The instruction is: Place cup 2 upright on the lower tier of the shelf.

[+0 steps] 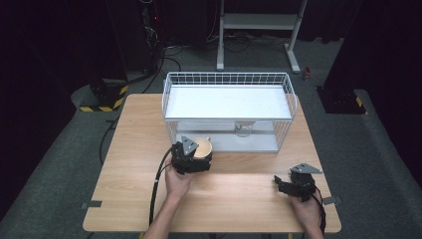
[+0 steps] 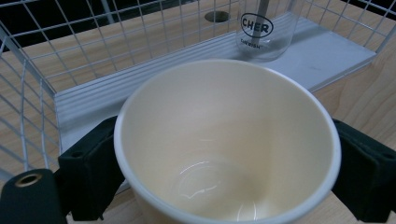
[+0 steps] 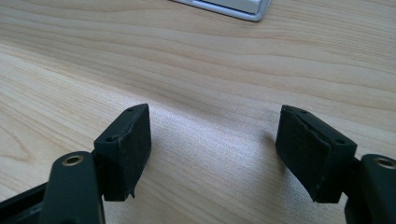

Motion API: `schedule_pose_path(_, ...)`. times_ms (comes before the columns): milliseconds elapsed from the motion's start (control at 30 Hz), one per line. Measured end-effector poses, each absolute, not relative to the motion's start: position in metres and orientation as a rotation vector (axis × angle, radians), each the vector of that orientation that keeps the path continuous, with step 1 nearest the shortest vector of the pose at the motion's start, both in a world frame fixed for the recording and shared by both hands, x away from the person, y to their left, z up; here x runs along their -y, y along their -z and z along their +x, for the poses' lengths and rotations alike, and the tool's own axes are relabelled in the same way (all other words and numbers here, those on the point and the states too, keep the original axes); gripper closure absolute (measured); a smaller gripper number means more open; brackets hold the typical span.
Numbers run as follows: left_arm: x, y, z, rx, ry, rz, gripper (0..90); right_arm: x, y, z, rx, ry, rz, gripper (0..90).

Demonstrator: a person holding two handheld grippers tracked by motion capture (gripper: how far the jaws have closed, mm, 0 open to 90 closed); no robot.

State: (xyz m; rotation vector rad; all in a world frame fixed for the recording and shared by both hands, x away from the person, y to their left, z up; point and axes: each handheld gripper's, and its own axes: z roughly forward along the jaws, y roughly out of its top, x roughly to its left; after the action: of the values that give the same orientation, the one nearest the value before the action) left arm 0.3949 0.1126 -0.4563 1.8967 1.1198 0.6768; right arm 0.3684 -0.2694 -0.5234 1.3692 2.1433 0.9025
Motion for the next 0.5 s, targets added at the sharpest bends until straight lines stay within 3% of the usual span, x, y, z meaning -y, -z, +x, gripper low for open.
schedule_pose_path(500, -0.104, 0.455, 0.415, -1.11, -0.713, 1.875, 10.2, 0.269, 0.523, 0.368, -2.143, -0.903, 1.371, 26.7)
